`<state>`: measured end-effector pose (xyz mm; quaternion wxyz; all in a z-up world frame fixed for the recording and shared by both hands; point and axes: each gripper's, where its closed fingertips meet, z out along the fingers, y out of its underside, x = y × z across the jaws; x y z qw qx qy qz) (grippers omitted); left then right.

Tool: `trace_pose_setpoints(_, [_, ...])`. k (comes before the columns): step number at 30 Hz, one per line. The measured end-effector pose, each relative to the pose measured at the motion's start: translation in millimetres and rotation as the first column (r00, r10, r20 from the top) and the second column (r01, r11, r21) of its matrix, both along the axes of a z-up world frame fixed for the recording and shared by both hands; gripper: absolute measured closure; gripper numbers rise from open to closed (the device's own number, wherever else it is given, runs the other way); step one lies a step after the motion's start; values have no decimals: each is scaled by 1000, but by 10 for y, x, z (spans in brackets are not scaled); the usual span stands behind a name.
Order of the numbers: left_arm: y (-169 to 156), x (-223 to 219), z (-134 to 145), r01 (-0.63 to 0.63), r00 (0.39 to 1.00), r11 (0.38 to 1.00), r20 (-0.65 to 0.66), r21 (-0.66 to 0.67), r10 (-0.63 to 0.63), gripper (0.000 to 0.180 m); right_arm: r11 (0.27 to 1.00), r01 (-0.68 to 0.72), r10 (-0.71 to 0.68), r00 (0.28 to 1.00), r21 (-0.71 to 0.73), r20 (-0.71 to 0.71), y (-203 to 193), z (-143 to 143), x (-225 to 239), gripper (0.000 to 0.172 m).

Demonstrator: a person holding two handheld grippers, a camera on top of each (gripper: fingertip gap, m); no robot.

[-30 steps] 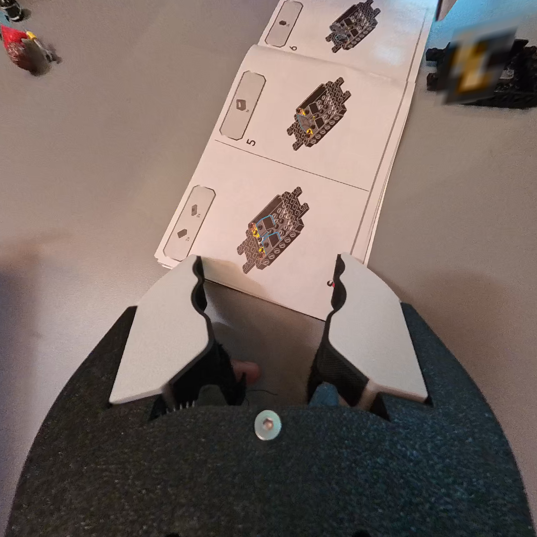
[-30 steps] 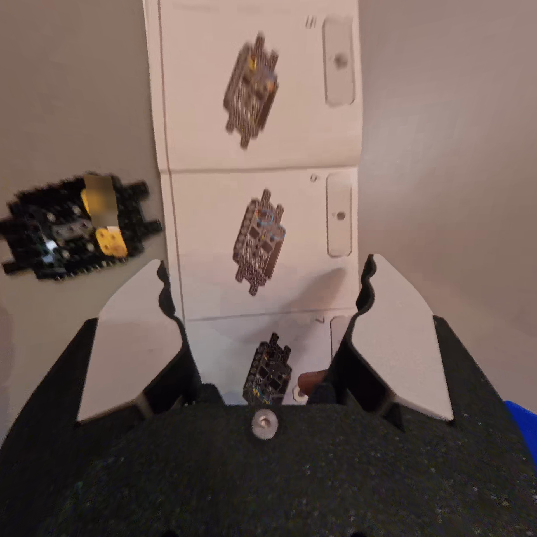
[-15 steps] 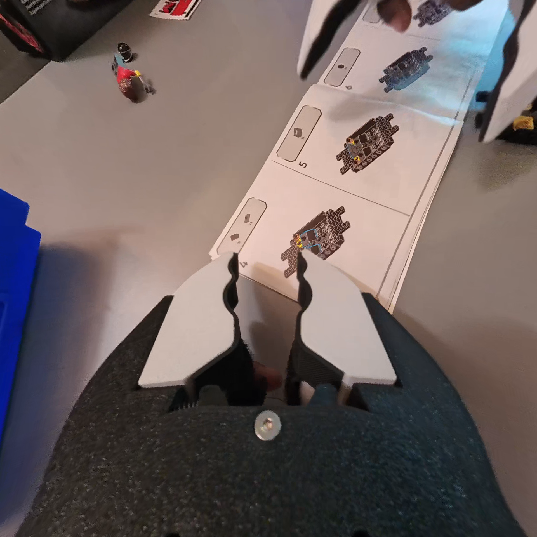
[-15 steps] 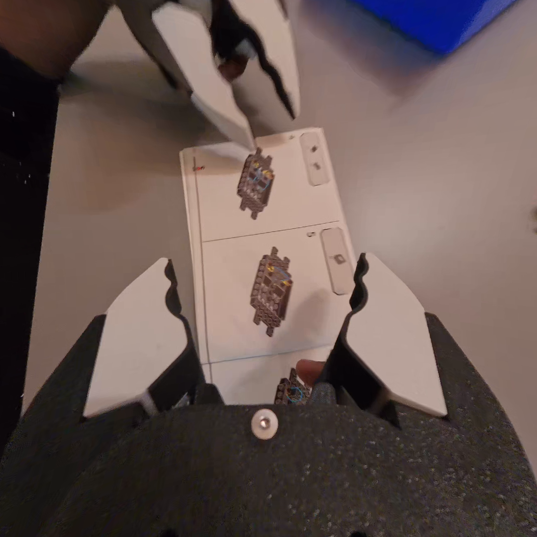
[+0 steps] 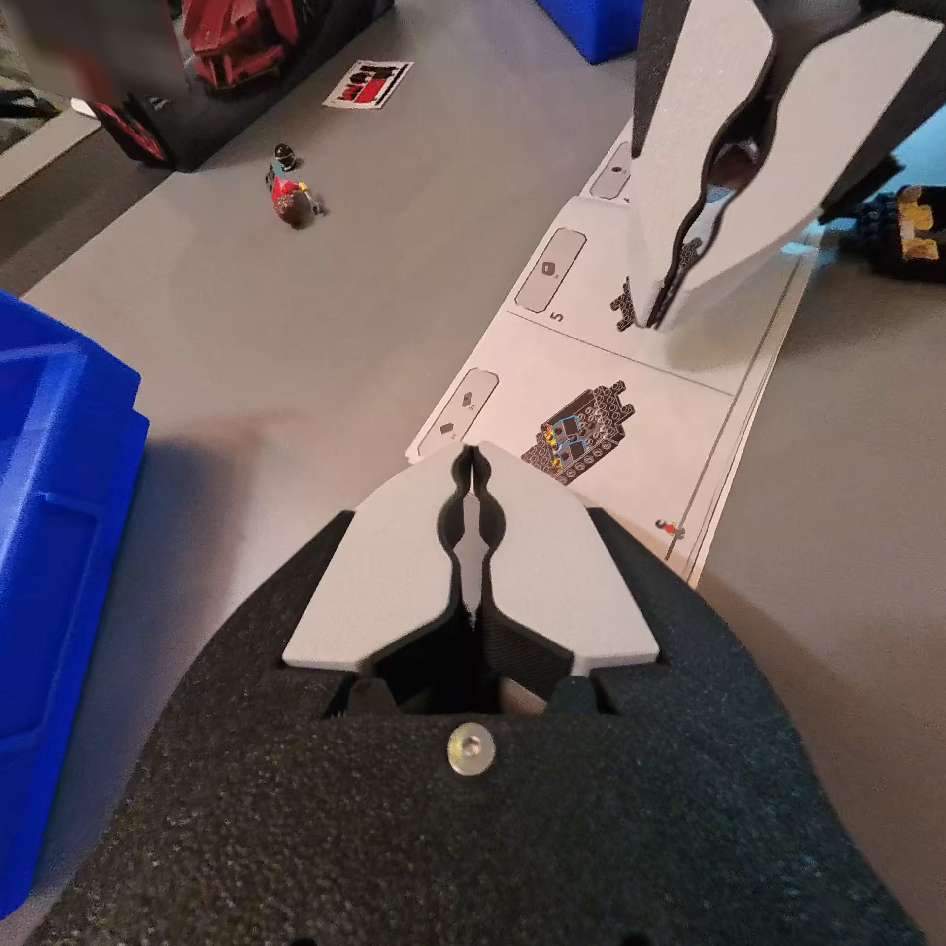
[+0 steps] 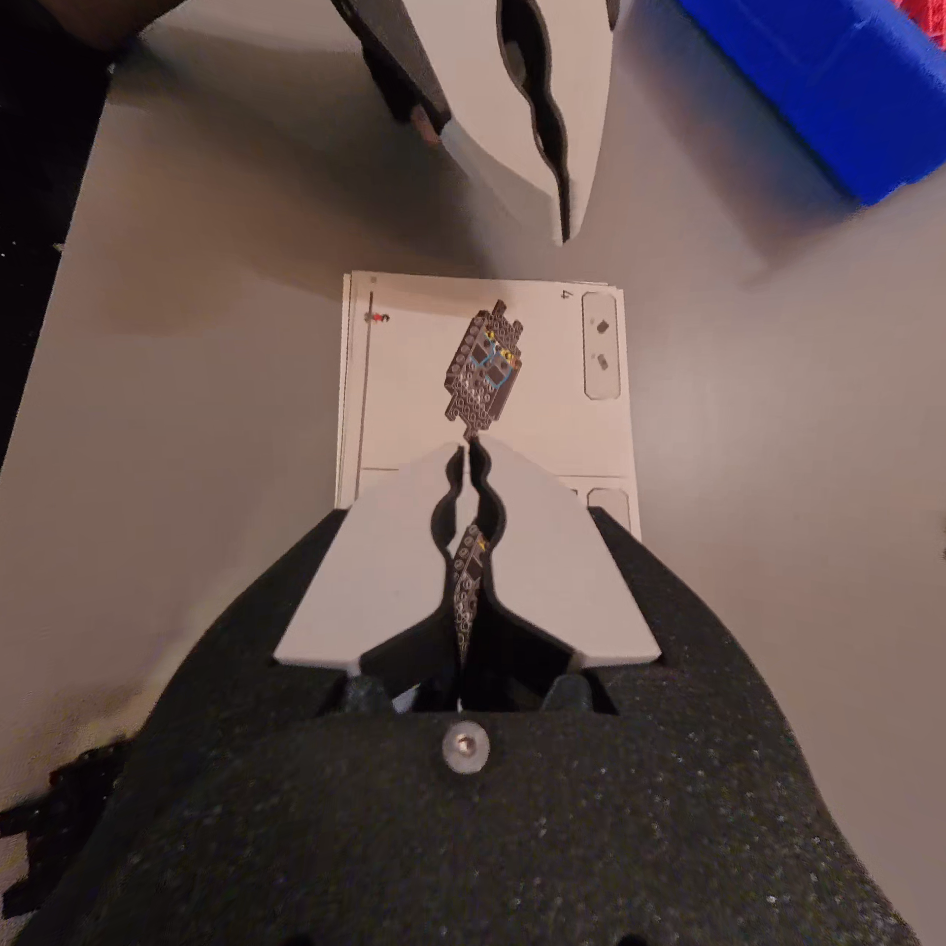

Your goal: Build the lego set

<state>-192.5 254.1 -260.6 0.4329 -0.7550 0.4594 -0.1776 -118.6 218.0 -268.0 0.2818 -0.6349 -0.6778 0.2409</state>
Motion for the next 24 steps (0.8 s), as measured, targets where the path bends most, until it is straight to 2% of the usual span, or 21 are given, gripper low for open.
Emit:
trace_pose_setpoints(2, [9, -63, -55, -22, 999, 1000, -33, -21, 21, 177, 1000, 5, -5, 999, -8, 41, 8, -29, -25, 150])
trace_pose_setpoints(5, [50, -176, -168, -67, 990, 998, -130, -20, 63, 170, 1000, 19, -17, 992, -9, 122, 59, -116, -54, 147])
trace_pose_setpoints(8, [2, -116, -200, -28, 993, 999, -116, -46, 22, 163, 999, 32, -22, 975, -41, 222, 64, -273, -51, 129])
trace_pose_setpoints(9, [-25, -90, -210, -10, 994, 998, -107, -62, 3, 161, 993, 22, 2, 977, -113, 214, -16, -271, -72, 131])
trace_pose_setpoints(11, [-100, -67, -248, 29, 993, 994, -110, -102, -40, 152, 986, -3, 37, 978, -167, 203, -111, -268, -61, 120])
trace_pose_setpoints(13, [-243, -52, -314, 101, 985, 981, -121, -167, -122, 139, 994, -59, 77, 977, -95, 200, -137, -288, -26, 119])
trace_pose_setpoints(14, [-306, -30, -314, 139, 981, 974, -107, -180, -160, 138, 992, -89, 106, 976, -94, 190, -197, -286, -13, 122])
trace_pose_setpoints(16, [-366, -4, -304, 188, 973, 968, -101, -167, -206, 134, 989, -117, 132, 976, -94, 173, -273, -287, 7, 116])
trace_pose_setpoints(24, [-361, 28, -287, 190, 970, 971, -125, -148, -209, 132, 980, -158, 173, 977, -121, 126, -434, -276, 50, 119])
